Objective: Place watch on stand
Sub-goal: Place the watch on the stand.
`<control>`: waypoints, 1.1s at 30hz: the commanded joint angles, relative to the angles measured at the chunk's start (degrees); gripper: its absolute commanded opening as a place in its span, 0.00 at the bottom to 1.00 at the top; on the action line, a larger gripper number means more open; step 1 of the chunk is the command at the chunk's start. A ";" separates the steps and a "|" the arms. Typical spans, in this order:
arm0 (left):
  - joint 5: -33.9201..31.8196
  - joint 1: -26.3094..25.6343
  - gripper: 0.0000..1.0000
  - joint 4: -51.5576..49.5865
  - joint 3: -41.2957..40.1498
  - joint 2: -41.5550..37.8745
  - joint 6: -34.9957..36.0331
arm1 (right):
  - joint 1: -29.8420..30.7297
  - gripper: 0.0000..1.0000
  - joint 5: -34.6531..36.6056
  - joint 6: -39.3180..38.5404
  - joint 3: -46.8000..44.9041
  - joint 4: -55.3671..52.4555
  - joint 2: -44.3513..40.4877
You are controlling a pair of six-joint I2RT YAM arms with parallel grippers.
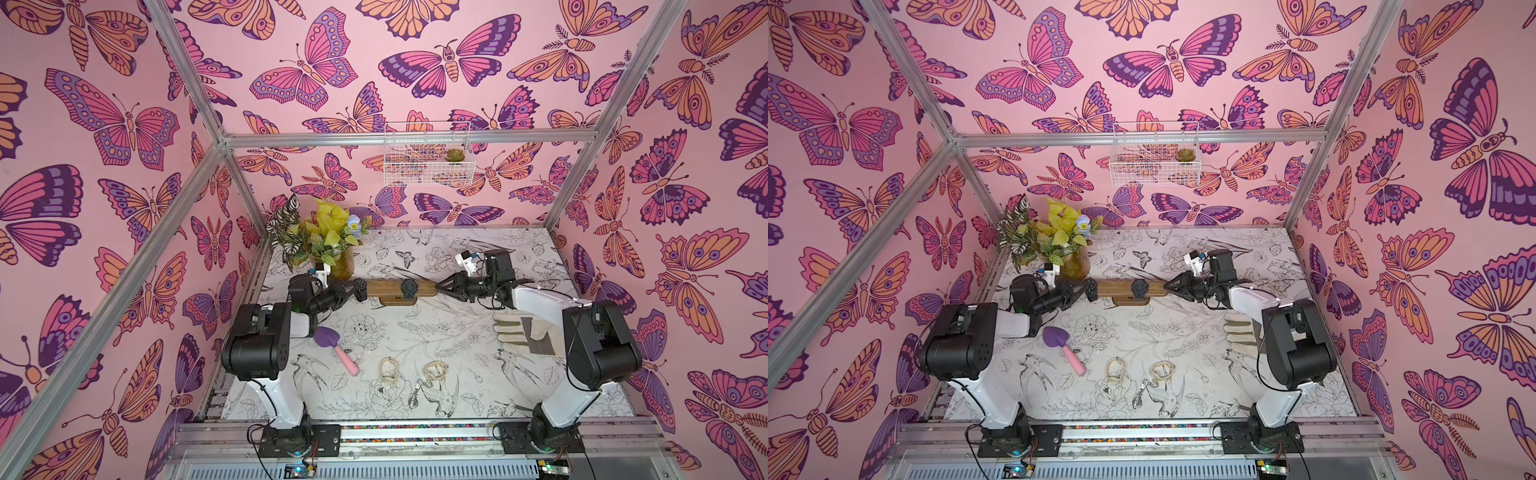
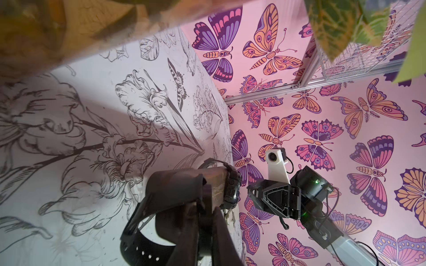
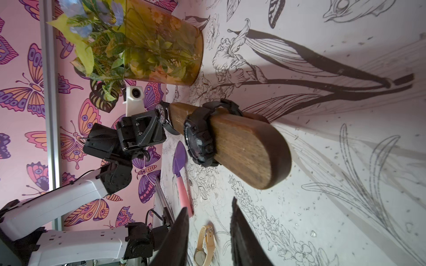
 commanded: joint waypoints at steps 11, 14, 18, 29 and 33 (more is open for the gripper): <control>-0.72 -4.47 0.00 -3.56 3.79 1.94 3.91 | -0.27 0.32 5.53 -3.98 5.58 -6.12 6.11; -0.53 -5.07 0.00 -3.89 3.63 1.87 3.91 | -0.05 0.32 6.24 -4.22 6.76 -6.73 7.05; -0.38 -5.78 0.00 -4.06 2.29 1.12 3.94 | 0.02 0.32 7.37 -4.89 7.84 -7.79 7.70; -0.53 -7.19 0.00 -5.03 -1.27 -2.05 4.08 | 0.01 0.32 11.19 -7.07 9.52 -10.43 8.61; -0.96 -7.33 0.00 -6.31 -0.41 -1.31 5.17 | 0.06 0.32 12.34 -7.47 10.24 -10.66 9.03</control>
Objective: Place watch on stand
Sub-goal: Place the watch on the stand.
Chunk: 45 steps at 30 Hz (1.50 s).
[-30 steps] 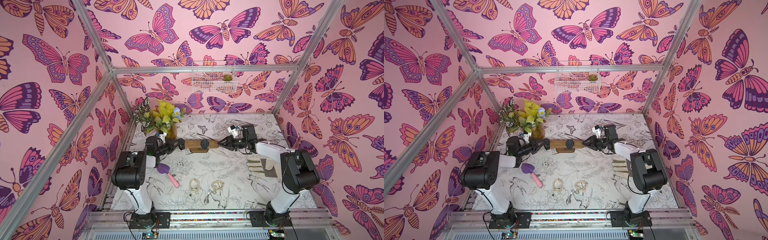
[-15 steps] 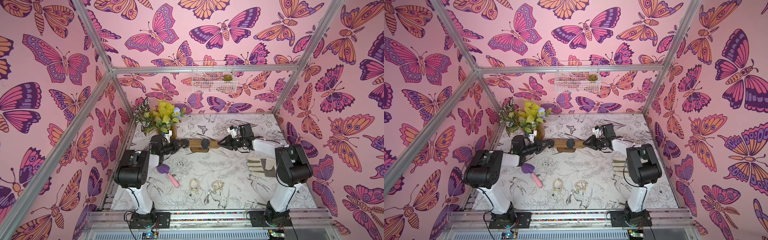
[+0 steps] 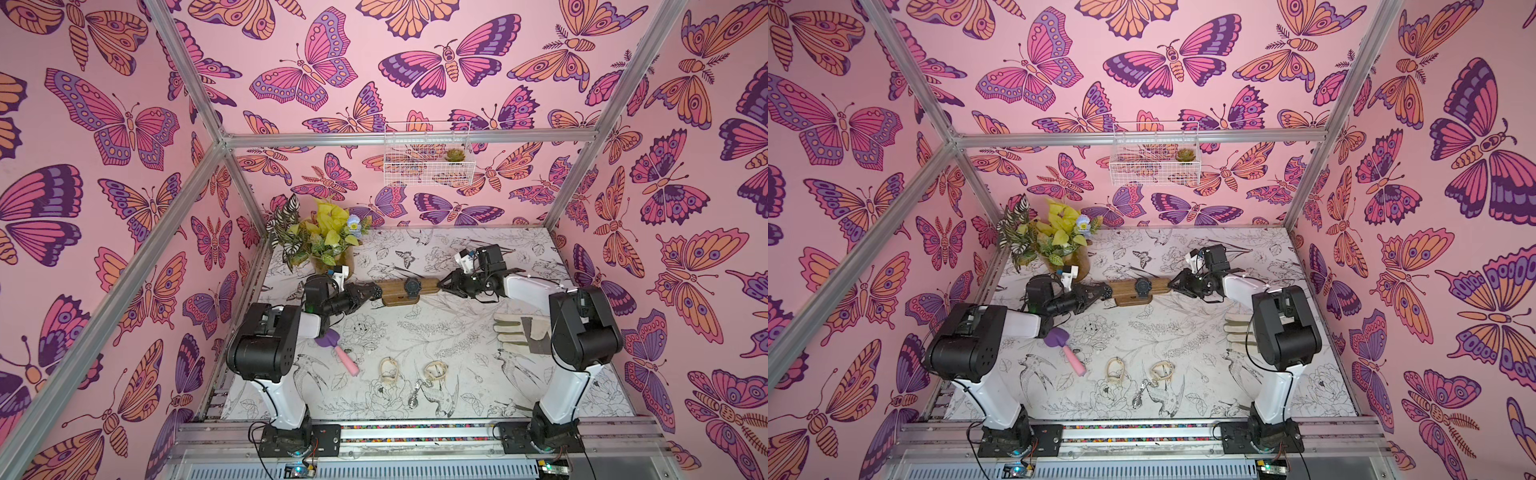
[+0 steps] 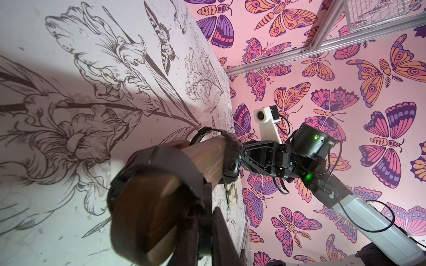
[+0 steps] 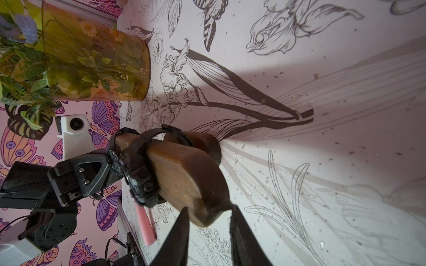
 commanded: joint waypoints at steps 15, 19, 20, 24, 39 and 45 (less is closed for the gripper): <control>0.13 -0.31 0.00 -4.70 5.54 2.48 3.45 | 1.16 0.32 2.94 -2.67 3.37 -2.60 2.01; -0.05 -0.32 0.00 -4.59 5.48 3.05 3.57 | 1.91 0.32 3.62 -3.38 4.27 -3.70 2.42; -0.05 -0.31 0.00 -4.55 5.47 3.30 3.62 | 2.02 0.32 3.63 -3.32 4.36 -3.71 2.47; 0.13 -0.55 0.00 -3.83 5.55 3.94 3.00 | 2.44 0.32 3.63 -3.36 4.54 -3.75 2.67; -0.84 -4.15 0.00 -3.82 7.78 5.49 2.34 | 3.25 0.32 4.08 -3.88 4.98 -4.85 2.14; -1.15 -5.58 0.00 -3.82 9.10 6.75 1.91 | 3.28 0.32 3.99 -3.88 4.63 -4.94 1.58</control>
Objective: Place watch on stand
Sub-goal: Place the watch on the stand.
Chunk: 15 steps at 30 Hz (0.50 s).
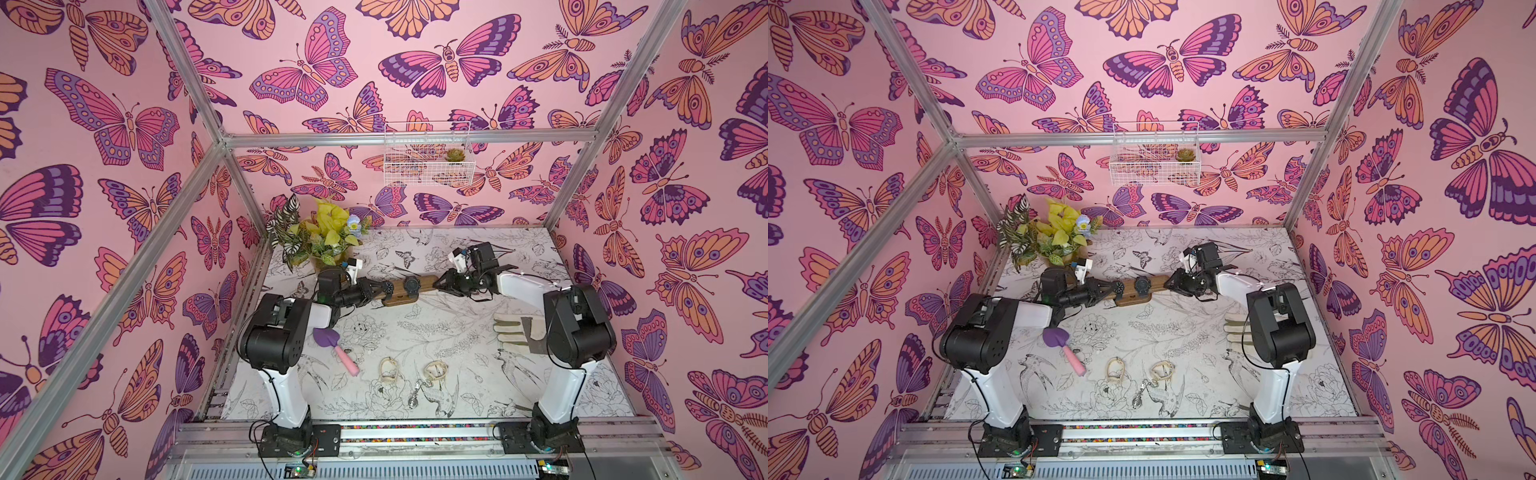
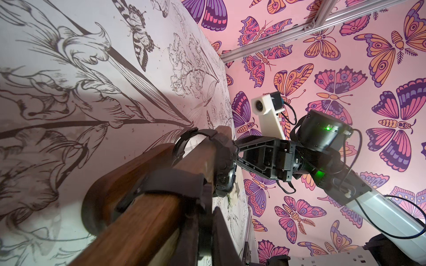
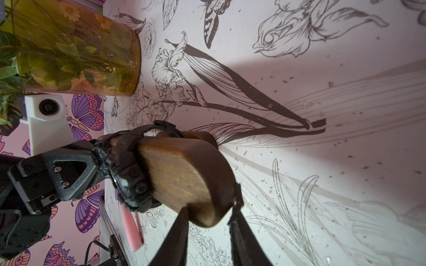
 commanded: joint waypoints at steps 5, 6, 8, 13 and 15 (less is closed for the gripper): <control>-1.17 -1.07 0.00 -0.54 1.52 2.14 -0.35 | 0.53 0.32 0.29 -1.41 0.58 -1.57 -0.79; -1.17 -1.15 0.00 -0.54 1.63 2.12 -0.35 | 0.47 0.32 0.33 -1.41 0.58 -1.66 -0.75; -1.17 -1.23 0.00 -0.54 1.62 2.16 -0.53 | 0.51 0.32 0.53 -1.51 0.49 -1.75 -0.89; -1.43 -1.24 0.28 -1.07 1.18 1.13 -0.31 | 0.52 0.32 0.75 -1.70 0.36 -2.01 -1.41; -1.43 -1.24 0.39 -1.37 0.92 0.60 -0.27 | 0.48 0.32 0.82 -1.71 0.14 -2.09 -1.66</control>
